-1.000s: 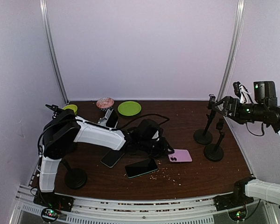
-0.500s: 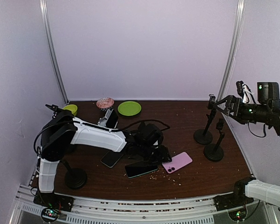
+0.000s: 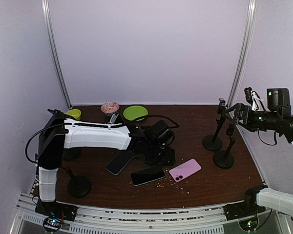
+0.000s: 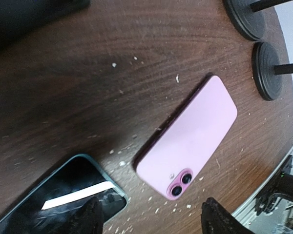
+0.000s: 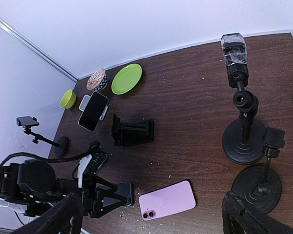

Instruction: Remove the phone from the phone stand

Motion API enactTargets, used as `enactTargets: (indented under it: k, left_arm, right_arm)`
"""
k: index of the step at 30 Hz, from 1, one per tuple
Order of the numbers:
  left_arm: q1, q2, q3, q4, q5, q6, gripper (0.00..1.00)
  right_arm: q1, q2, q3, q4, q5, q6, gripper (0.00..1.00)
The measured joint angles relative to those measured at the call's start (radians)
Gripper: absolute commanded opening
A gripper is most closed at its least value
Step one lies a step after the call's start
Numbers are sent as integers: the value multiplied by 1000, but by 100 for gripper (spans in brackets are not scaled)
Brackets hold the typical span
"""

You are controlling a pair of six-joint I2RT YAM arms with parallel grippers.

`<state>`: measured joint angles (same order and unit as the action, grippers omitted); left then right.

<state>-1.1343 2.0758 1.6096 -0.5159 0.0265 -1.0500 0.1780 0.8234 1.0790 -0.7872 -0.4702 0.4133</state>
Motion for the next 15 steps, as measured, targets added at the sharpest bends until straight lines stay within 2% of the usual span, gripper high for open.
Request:
enactTargets:
  k: [4, 8, 11, 15]
  left_arm:
    - [-19, -81, 73, -198, -126, 70, 70]
    - [-28, -249, 58, -405, -278, 83, 70]
    - [-28, -406, -12, -565, -393, 29, 67]
    - [-28, -557, -111, -810, -505, -144, 66]
  right_arm:
    - [2, -6, -2, 6, -34, -7, 99]
    - [17, -11, -6, 29, -79, -7, 99]
    - [45, -9, -3, 43, -93, -8, 100]
    - [116, 0, 5, 59, -95, -14, 100]
